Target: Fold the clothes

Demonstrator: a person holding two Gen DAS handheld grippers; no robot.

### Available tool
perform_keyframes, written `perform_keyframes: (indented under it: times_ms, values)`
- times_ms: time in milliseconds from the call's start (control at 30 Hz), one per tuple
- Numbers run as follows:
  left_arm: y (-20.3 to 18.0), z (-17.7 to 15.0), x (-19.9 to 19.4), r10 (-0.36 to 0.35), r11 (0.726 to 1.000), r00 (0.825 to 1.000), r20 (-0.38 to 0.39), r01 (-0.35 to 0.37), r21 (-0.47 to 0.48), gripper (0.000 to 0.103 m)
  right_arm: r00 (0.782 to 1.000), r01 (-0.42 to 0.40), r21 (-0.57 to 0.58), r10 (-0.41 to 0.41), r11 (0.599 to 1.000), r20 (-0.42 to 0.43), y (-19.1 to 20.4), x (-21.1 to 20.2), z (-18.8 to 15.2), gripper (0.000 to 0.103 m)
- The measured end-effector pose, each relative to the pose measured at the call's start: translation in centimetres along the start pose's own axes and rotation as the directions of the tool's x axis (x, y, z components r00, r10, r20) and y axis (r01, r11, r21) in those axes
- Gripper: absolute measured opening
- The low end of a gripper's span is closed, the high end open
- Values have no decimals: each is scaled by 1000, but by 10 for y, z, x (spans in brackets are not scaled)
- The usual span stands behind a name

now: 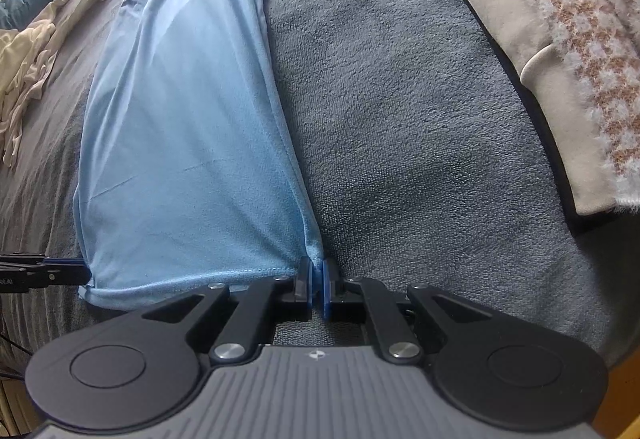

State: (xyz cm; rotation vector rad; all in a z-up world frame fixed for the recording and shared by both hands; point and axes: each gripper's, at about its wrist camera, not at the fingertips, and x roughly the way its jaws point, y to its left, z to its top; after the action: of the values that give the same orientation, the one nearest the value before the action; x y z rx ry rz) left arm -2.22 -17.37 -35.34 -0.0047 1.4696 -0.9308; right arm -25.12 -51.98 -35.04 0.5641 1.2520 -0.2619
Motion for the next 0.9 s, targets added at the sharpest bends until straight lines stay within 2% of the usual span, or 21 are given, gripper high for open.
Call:
perform_keyframes:
  times_ms: [33,200,400,533,567,633,700,833,900]
  values:
    - [0,-1,-3,2,1000,1000,8,-2,-1,29,1000,0,0,0,1000,-2,0,0,0,5]
    - [2,-3,-1,13,1000,1000,18,-13,-3,39,1000,-1,-5,1,1000,-10,0,1,0,5]
    - [4,-6,7,-2,1000,999,36,3,-25,40,1000,-2,-14,2,1000,-18,-3,0,1,5]
    - [3,-21,14,-53,994,998,-19,50,-101,29,1000,-6,-18,6,1000,-24,-5,0,1,5]
    - [1,-26,15,-44,994,999,-26,41,-97,27,1000,-8,-17,7,1000,-24,-5,0,1,5]
    - [0,-29,15,-12,995,1000,-15,10,-101,13,1000,-11,-15,10,1000,-26,-6,1,1,5]
    - [2,-27,13,-5,990,1000,-7,4,-141,6,1000,-13,-16,13,1000,-28,-7,0,0,5]
    - [-7,-18,3,2,988,1000,-13,-4,-154,2,999,-16,-41,15,999,-34,-7,-3,0,5]
    - [-9,-17,-2,-33,983,999,-43,24,-182,2,999,-16,-57,14,998,-38,-5,-6,1,5]
